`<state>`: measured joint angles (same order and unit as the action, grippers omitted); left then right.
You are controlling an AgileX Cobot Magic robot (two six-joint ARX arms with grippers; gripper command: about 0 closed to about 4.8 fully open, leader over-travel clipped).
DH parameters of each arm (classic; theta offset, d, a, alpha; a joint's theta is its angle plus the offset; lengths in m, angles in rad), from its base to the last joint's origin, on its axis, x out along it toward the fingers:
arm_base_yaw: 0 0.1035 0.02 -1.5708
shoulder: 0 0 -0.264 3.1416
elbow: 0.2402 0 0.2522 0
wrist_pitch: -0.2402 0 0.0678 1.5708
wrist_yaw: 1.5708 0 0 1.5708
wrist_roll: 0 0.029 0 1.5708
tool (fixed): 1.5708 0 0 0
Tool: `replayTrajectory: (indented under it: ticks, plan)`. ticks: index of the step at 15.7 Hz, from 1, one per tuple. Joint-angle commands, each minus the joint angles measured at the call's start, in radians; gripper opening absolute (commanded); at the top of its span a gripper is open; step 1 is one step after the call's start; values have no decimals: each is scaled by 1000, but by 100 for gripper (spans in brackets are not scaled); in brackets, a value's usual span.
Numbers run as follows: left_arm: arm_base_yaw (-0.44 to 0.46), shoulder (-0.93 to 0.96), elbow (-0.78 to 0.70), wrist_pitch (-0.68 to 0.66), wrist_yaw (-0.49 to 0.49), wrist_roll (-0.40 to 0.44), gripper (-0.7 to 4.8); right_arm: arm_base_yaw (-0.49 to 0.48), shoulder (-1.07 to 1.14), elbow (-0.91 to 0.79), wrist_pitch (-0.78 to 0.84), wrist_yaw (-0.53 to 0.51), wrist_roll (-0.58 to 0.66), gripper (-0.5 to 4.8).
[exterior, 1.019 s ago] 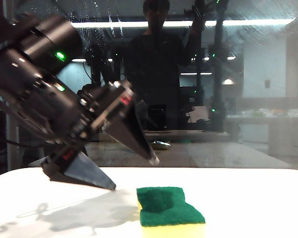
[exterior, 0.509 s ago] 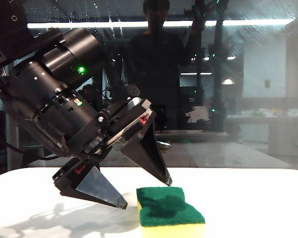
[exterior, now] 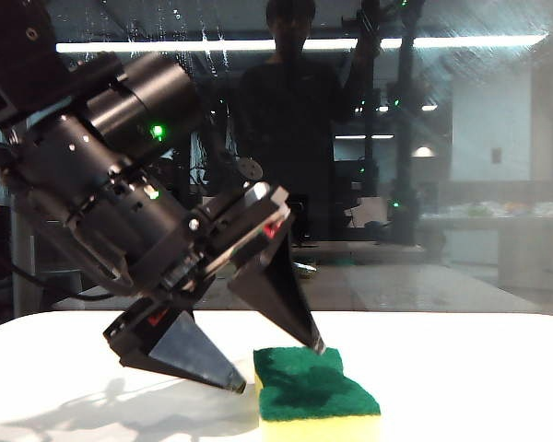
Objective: Reach upward to find where there is water on the glass, pick up the sponge from the table, dry the water, and finally place the sponge back on the table.
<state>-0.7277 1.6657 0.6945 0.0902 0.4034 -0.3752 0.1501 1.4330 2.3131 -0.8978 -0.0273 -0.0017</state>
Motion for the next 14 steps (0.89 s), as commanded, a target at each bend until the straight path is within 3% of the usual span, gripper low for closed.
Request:
replayTrajectory:
  ticks: [1,4,5,6,8,12,14]
  plan:
    - [-7,37,4,3,4,-3,425,0,2,5,12,-1,-3,-6]
    - [-26,68,24,-2,4,-4,423,0,5,5,11,-1,-3,-6]
    - [-27,69,32,-4,4,-4,395,0,7,5,12,-1,-3,-6]
    - [-37,77,53,-9,4,-3,315,0,10,5,11,-1,-3,-6]
    - [-40,81,66,-16,3,-3,297,0,10,5,11,-1,-3,-6]
    - [-40,108,68,-29,4,-4,51,0,11,5,12,-1,-3,-6]
    - [-42,113,70,-29,4,-3,22,0,14,5,11,-1,-3,-6]
